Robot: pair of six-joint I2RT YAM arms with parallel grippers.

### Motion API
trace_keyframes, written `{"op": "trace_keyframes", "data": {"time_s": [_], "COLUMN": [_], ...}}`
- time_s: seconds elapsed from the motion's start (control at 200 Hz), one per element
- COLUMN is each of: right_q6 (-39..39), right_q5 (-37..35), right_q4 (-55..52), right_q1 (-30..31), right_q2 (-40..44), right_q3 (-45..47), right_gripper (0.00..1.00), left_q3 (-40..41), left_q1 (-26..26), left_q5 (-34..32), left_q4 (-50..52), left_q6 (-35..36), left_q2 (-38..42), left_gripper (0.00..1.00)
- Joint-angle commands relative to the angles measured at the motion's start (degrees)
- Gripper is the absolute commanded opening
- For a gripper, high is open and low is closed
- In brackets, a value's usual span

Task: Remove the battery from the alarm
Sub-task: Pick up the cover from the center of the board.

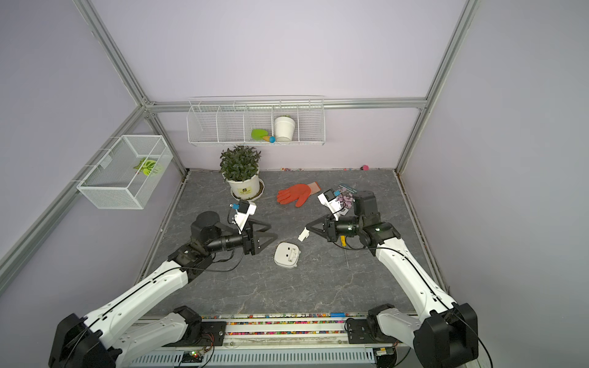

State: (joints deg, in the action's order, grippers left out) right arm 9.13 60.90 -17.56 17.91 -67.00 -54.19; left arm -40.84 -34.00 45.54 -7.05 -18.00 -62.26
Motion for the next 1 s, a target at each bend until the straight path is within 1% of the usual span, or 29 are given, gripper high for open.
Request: {"op": "trace_keyframes", "data": {"time_s": [0.0,0.075,0.165,0.27,0.415,0.48,0.65,0.79,0.895,0.91,0.995], "right_q6": [-6.4,-6.7,-6.7,-7.1,-7.1,-7.0,-6.9,-6.7,-5.7,-5.5,-3.4], "right_q5": [4.5,5.2,4.9,4.9,5.2,5.0,4.6,3.6,2.9,2.7,0.1], "right_q4": [-2.8,-3.1,-3.1,-4.2,-4.6,-4.5,-4.8,-4.8,-5.0,-5.0,-5.0], "right_q1": [1.9,2.8,4.1,5.0,5.2,5.4,5.5,5.5,5.4,5.5,4.6], "right_q2": [-1.4,-2.1,-2.7,-3.3,-3.2,-3.1,-3.1,-3.2,-3.1,-3.2,-2.3], "right_q3": [-2.5,-3.3,-4.2,-5.4,-6.2,-6.3,-6.4,-6.6,-7.1,-7.2,-7.5], "right_gripper": [0.0,0.0,0.0,0.0,0.0,0.0,0.0,0.0,0.0,0.0,0.21], "left_q3": [-3.8,-4.6,-5.7,-8.1,-9.6,-10.2,-11.1,-12.0,-12.0,-11.9,-11.0], "left_q1": [0.3,-0.2,-2.1,-4.2,-4.5,-4.5,-4.9,-5.1,-5.2,-5.2,-5.1], "left_q5": [14.5,15.1,16.0,16.5,16.9,16.9,17.0,17.6,17.6,17.7,16.1], "left_q4": [-0.5,0.5,0.6,2.3,2.4,2.5,2.3,2.9,2.6,2.4,0.3], "left_q6": [-0.7,0.6,1.6,3.5,4.1,4.4,4.5,5.0,4.8,4.7,2.6], "left_q2": [-3.0,-4.7,-7.0,-10.2,-12.3,-13.1,-14.3,-15.5,-15.6,-15.5,-14.9], "left_gripper": [0.73,0.72,0.71,0.65,0.58,0.53,0.33,0.13,0.0,0.0,0.0]}}
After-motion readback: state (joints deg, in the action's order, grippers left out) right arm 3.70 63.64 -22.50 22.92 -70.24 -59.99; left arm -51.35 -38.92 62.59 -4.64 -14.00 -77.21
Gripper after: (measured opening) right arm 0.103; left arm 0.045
